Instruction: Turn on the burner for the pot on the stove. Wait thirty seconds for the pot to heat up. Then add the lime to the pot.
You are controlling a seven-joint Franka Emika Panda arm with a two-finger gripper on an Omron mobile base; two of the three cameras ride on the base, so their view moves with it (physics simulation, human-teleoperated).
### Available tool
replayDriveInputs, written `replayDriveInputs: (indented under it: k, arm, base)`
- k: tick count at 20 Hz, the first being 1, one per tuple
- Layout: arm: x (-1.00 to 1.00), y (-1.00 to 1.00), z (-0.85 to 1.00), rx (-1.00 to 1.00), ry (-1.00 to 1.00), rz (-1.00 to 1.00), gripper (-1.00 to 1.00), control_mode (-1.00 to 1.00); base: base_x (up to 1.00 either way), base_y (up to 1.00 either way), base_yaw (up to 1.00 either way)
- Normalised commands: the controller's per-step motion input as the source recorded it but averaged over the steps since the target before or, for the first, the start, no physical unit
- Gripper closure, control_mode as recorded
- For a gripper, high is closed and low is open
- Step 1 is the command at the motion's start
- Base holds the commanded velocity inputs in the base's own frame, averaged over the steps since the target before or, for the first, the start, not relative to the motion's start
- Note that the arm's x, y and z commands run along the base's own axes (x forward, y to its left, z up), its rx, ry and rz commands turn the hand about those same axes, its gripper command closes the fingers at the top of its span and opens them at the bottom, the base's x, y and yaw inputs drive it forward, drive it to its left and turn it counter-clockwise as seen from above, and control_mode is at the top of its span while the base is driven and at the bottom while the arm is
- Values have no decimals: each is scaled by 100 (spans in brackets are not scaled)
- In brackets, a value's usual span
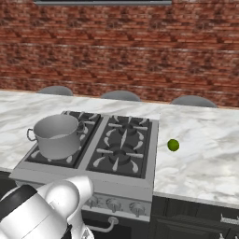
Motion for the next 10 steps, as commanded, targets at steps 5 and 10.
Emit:
replayDriveInputs:
  k: [5,10]
  arm:
    - [0,0,0,0,0,0,100,-100]
    - [0,0,0,0,0,0,100,-100]
  base:
    - [0,0,0]
    - [0,0,0]
